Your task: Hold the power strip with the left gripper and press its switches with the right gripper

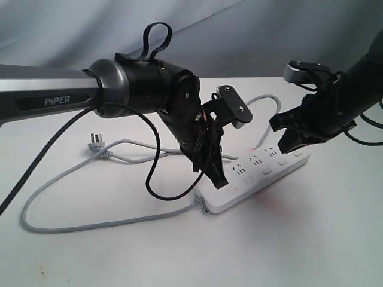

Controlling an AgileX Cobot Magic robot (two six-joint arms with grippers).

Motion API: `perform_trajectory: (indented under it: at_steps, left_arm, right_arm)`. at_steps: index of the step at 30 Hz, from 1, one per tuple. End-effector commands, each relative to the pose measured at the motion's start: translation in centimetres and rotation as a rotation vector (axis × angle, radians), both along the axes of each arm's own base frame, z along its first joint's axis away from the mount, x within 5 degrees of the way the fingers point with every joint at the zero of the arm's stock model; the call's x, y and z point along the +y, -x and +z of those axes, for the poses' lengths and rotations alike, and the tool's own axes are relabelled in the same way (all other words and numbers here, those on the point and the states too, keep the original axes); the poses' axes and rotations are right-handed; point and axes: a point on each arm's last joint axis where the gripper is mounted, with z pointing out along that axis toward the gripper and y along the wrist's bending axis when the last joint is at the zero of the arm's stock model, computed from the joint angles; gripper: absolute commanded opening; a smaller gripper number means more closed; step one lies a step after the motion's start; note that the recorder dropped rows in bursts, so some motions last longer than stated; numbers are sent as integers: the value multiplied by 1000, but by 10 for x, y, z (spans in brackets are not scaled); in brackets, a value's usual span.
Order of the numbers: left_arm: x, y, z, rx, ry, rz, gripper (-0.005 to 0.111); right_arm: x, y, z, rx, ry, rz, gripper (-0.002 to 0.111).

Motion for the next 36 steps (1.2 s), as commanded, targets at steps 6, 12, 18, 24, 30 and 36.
perform_trajectory:
  at_steps: [6,12,18,24,30,36]
  left_arm:
    - [-1,4,-17,44,-68,-46,0]
    - [-13,17,-17,42,-79,-129,0]
    - [-24,29,-17,39,-88,-188,0]
    - [-25,32,-24,44,-116,-206,0]
    - [-23,34,-51,109,-177,-210,0]
    - [-22,34,-57,123,-188,-207,0]
  right_arm:
    - [3,-6,-16,52,3,10,0]
    - [3,-7,-21,66,9,13,0]
    - [3,-7,-21,65,11,14,0]
    - [2,-7,-21,63,24,23,0]
    - [1,-7,-24,43,127,39,0]
    - [10,-7,-25,-21,212,58,0]
